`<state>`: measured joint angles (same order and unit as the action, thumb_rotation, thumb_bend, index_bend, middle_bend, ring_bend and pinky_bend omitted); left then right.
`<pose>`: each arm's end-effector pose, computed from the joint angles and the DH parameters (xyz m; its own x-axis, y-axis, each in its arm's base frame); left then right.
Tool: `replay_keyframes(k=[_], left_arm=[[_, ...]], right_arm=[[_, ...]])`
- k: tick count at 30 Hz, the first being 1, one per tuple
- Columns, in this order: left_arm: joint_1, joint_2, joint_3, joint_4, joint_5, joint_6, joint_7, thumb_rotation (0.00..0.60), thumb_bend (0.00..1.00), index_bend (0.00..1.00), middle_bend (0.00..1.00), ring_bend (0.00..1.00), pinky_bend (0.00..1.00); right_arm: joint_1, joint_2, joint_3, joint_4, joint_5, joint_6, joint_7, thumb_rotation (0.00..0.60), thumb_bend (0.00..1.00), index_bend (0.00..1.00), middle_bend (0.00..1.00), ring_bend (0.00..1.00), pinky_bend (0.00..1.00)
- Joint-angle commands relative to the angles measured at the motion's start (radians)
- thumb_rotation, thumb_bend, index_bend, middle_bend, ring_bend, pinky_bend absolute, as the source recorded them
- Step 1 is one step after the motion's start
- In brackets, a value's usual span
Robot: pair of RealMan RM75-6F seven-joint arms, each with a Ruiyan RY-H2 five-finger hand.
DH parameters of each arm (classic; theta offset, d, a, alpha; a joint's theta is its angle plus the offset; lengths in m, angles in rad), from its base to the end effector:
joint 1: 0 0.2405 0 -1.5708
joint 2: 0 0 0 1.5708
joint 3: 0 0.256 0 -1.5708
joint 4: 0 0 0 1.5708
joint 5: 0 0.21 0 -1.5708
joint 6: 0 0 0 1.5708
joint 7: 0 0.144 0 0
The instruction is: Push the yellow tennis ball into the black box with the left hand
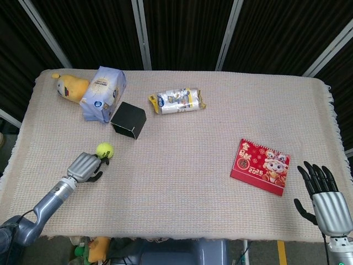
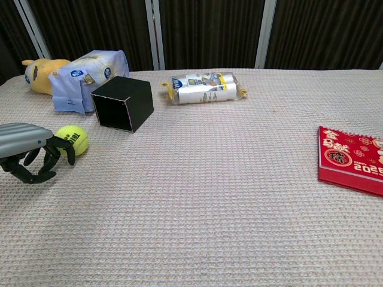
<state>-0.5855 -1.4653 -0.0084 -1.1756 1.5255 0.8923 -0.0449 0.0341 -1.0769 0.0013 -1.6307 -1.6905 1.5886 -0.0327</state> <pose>-0.2728 0.3180 0.0073 0.5996 0.3440 0.7226 0.7849 -0.4289 -0.4472 -0.2919 -0.1533 0.1666 0.4467 0.0381 0.8939 -0.8820 -0.1490 0.4471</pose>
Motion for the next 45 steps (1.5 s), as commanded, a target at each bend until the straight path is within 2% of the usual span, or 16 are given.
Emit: replay_keyframes(k=[1,15,22,28,33,45], left_arm=[[-0.012,-0.005,-0.01,0.012,-0.013,-0.012,-0.012,0.6,0.44,0.35,0.63,0.44,0.58],[-0.05,-0.021,-0.013,0.063,-0.031,-0.047,-0.072,0.6,0.45,0.35,0.63,0.43,0.58],[-0.047,0.013,0.01,0.046,0.001,-0.015,-0.13,0.6,0.45,0.35,0.63,0.43,0.58],[-0.041,0.046,0.027,0.035,0.0,-0.018,-0.144,0.6,0.45,0.38,0.72,0.48,0.62],[-0.034,0.077,0.044,0.019,-0.003,-0.024,-0.16,0.6,0.45,0.41,0.73,0.49,0.63],[-0.067,0.045,0.009,0.088,-0.074,-0.1,-0.154,0.6,0.45,0.42,0.71,0.49,0.63]], right_arm=[[-0.001,0.002,-0.001,-0.001,-0.002,0.002,0.001,0.6,0.37,0.0,0.0,0.0,0.0],[-0.003,0.002,0.0,0.003,-0.001,0.006,0.007,0.6,0.37,0.0,0.0,0.0,0.0],[-0.001,0.0,0.002,0.004,0.002,0.003,0.004,0.6,0.37,0.0,0.0,0.0,0.0],[-0.003,-0.003,0.0,0.002,-0.003,0.007,-0.002,0.6,0.37,0.0,0.0,0.0,0.0],[-0.001,-0.005,0.002,0.002,0.0,0.004,-0.007,0.6,0.37,0.0,0.0,0.0,0.0],[-0.003,-0.014,0.003,0.003,0.001,0.006,-0.021,0.6,0.37,0.0,0.0,0.0,0.0]])
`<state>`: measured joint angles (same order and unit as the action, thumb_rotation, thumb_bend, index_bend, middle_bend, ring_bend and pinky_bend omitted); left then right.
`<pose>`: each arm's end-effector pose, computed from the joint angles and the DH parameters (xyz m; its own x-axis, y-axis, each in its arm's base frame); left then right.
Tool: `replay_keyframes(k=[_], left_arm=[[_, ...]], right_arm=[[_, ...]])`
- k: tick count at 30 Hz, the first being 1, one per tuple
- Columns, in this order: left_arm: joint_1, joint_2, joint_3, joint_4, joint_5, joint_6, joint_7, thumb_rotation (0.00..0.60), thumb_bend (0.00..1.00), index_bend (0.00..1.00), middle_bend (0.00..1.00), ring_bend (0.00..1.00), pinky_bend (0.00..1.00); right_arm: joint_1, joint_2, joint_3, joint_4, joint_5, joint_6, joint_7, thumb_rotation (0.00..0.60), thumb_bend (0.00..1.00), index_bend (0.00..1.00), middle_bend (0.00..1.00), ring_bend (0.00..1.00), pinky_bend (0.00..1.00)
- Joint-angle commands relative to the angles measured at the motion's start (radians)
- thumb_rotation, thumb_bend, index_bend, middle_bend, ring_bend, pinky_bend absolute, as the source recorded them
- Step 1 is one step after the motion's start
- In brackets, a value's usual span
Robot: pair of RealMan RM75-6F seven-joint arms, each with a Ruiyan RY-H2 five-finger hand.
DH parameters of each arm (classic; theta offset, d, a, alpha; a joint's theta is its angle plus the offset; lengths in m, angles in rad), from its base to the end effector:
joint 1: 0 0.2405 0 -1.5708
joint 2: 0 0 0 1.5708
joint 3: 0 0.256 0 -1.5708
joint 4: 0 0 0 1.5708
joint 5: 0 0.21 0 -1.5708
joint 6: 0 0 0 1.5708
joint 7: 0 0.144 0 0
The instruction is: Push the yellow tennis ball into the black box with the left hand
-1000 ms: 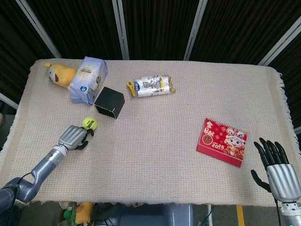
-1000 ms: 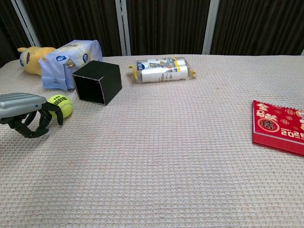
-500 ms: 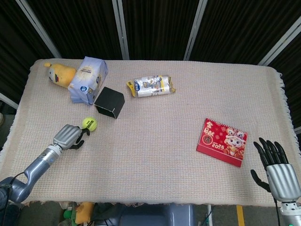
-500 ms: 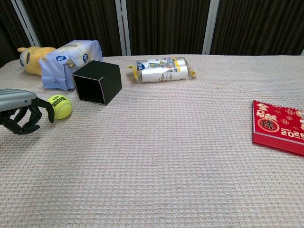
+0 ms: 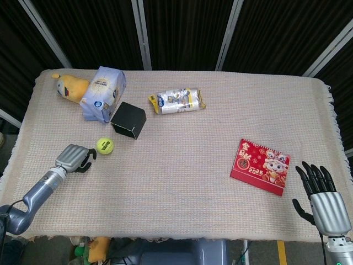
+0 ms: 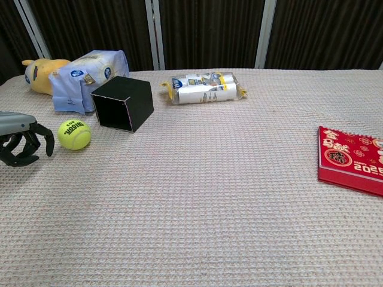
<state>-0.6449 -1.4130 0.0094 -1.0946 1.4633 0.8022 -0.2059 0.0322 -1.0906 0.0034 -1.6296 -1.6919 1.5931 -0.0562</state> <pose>-0.2958 0.3481 0.0365 0.5522 0.4126 0.7245 0.8324 -0.3215 -0.4513 -0.2908 -0.1530 0.1634 0.4554 0.0470 0.8891 -0.8771 -0.1477 0.4571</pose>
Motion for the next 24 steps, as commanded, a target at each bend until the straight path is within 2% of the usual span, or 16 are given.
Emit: replay_keyframes(k=[1,12,24], left_arm=[[-0.01,-0.01,-0.012,0.008,-0.015,-0.012,0.007,0.6,0.46,0.42,0.7,0.49,0.63],[-0.045,-0.057,-0.031,0.03,-0.039,-0.05,0.052,0.6,0.48,0.42,0.69,0.48,0.63],[-0.061,-0.104,-0.04,0.068,-0.011,-0.011,-0.001,0.6,0.48,0.38,0.63,0.45,0.58]], right_arm=[[-0.001,0.0,0.001,0.002,0.002,0.003,0.004,0.6,0.37,0.0,0.0,0.0,0.0],[-0.011,0.006,-0.003,0.005,-0.009,0.024,0.019,0.6,0.37,0.0,0.0,0.0,0.0],[-0.017,0.004,-0.006,0.006,-0.015,0.03,0.008,0.6,0.37,0.0,0.0,0.0,0.0]])
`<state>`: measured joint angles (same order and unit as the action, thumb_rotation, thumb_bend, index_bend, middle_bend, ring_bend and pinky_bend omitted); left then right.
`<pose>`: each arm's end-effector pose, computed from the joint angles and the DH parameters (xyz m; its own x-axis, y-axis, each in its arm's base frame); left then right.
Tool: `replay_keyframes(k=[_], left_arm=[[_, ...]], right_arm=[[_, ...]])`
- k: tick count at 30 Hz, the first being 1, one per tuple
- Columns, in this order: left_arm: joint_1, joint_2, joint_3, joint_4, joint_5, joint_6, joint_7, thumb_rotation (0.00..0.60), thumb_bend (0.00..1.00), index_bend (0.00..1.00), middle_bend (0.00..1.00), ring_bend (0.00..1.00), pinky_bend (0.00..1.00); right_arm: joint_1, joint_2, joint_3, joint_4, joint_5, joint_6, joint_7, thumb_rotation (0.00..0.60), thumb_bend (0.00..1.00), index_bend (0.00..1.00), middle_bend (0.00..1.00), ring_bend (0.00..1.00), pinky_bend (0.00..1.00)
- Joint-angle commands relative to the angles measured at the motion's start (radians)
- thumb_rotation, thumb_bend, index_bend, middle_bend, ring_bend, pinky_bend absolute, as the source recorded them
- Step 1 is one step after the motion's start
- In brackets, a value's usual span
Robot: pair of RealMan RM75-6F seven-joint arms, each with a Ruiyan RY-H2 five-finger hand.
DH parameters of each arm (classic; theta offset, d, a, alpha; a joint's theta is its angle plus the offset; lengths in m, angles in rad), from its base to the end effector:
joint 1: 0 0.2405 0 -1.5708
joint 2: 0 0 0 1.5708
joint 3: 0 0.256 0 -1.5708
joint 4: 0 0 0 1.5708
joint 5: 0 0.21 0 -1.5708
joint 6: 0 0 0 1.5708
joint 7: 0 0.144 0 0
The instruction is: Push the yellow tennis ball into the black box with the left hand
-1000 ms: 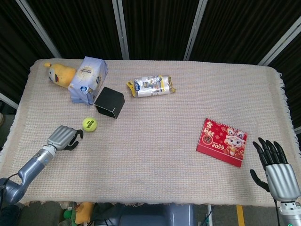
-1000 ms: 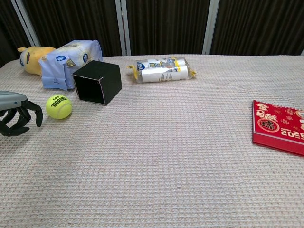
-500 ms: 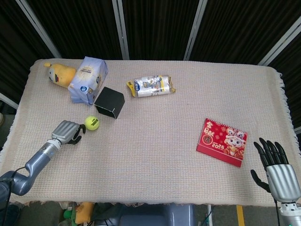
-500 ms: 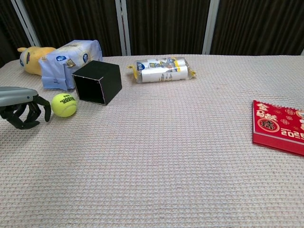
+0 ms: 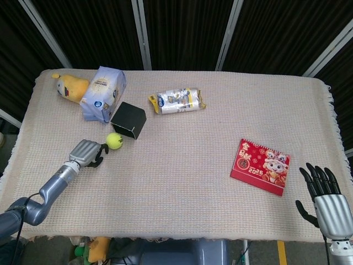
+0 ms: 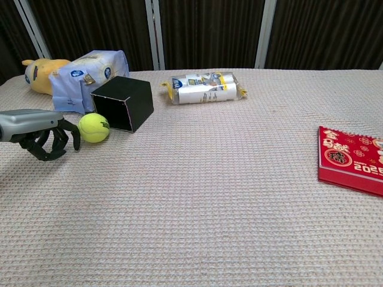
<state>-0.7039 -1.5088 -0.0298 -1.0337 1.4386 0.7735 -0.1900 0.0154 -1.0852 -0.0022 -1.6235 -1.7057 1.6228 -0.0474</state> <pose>-0.2680 0.3685 0.0084 0.5400 0.3935 0.7440 0.8364 -0.3500 -0.4219 -0.2917 -0.1466 0.1678 0.4539 0.0626 0.8889 -0.8769 -0.1454 0.4581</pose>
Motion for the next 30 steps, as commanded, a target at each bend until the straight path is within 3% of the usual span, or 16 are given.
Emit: replay_keyframes(k=[1,9,21,26,30], left_arm=[[-0.003,-0.01,0.0,0.011,0.022,0.027,-0.026,0.6,0.48,0.38,0.63,0.44,0.57],[-0.009,-0.022,-0.002,0.042,0.05,0.072,-0.079,0.6,0.48,0.38,0.61,0.43,0.52],[-0.033,-0.078,0.006,0.123,0.057,0.049,-0.118,0.6,0.48,0.34,0.53,0.36,0.44],[-0.042,-0.092,0.003,0.133,0.055,0.046,-0.119,0.6,0.48,0.3,0.41,0.21,0.29],[-0.042,-0.1,0.005,0.133,0.066,0.07,-0.121,0.6,0.48,0.16,0.28,0.09,0.18]], right_arm=[[-0.001,-0.002,-0.001,0.001,-0.001,0.0,-0.003,0.6,0.37,0.0,0.0,0.0,0.0],[0.001,0.0,0.0,0.002,-0.004,-0.001,-0.003,0.6,0.37,0.0,0.0,0.0,0.0],[-0.002,0.0,-0.002,0.003,-0.012,0.005,-0.001,0.6,0.37,0.0,0.0,0.0,0.0],[-0.002,0.002,-0.003,0.004,-0.013,0.005,0.002,0.6,0.37,0.0,0.0,0.0,0.0],[-0.003,0.003,-0.004,0.004,-0.016,0.007,0.005,0.6,0.37,0.0,0.0,0.0,0.0]])
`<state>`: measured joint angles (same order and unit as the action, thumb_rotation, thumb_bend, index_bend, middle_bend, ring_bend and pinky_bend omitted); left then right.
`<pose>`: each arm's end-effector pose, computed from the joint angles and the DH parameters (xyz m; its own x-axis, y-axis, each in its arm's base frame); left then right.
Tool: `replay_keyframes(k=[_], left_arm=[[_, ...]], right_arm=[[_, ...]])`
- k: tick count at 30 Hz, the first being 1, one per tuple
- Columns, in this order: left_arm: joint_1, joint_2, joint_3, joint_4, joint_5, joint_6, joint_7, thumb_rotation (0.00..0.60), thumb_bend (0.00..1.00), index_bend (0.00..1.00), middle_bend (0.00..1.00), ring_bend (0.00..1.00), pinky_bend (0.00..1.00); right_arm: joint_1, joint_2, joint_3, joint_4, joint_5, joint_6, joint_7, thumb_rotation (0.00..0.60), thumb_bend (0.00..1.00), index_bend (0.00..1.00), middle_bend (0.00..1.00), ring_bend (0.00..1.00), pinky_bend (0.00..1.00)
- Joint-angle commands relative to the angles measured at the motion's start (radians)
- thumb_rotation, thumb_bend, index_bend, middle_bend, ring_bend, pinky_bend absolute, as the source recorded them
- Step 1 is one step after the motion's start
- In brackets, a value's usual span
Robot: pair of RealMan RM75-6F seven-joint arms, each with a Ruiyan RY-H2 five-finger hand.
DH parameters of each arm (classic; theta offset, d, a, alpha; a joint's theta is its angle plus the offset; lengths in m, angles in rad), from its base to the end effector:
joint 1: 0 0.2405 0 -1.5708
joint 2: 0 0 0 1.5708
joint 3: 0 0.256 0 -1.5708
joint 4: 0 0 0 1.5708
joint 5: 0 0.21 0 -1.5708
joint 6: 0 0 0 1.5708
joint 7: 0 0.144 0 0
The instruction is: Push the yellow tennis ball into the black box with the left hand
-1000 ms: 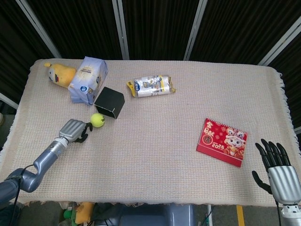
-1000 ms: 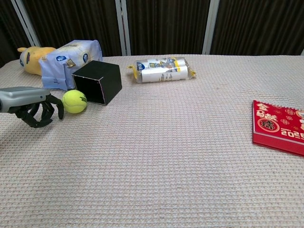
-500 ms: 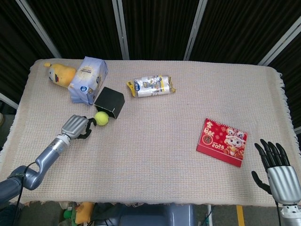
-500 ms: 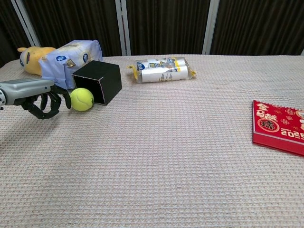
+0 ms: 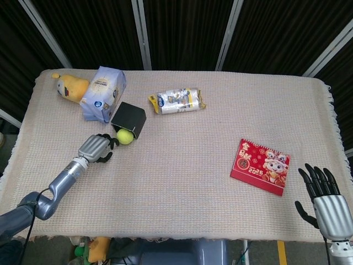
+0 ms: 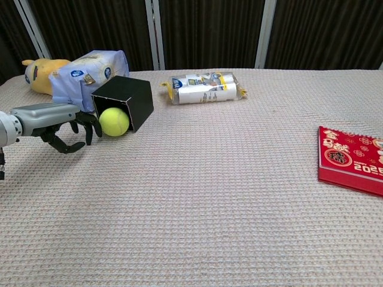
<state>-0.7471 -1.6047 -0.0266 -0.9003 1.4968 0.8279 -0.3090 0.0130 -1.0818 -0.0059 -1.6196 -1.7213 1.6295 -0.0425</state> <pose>-0.2504 0.3846 -0.0078 0.5059 0.3485 0.7890 0.8435 -0.3911 -0.3681 -0.2909 -0.1447 0.1685 0.4544 0.0644 0.8885 -0.8743 -0.1587 0.4587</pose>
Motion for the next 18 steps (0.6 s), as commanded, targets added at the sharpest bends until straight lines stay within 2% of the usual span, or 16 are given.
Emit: replay_keyframes(k=[1,7,18], left_arm=[[0.002,-0.006,0.002,0.0,0.012,0.025,-0.004,0.6,0.48,0.12,0.25,0.07,0.16],[0.012,-0.019,0.009,0.026,0.046,0.102,-0.032,0.6,0.48,0.08,0.18,0.02,0.11],[0.014,-0.012,0.012,0.031,0.027,0.082,-0.021,0.6,0.48,0.09,0.16,0.03,0.1]], right_arm=[[0.0,0.0,0.0,0.0,-0.001,0.0,0.0,0.6,0.37,0.0,0.0,0.0,0.0],[0.0,-0.003,-0.002,-0.001,-0.002,-0.004,-0.007,0.6,0.37,0.0,0.0,0.0,0.0],[-0.001,-0.003,-0.002,-0.005,0.0,-0.006,-0.011,0.6,0.37,0.0,0.0,0.0,0.0]])
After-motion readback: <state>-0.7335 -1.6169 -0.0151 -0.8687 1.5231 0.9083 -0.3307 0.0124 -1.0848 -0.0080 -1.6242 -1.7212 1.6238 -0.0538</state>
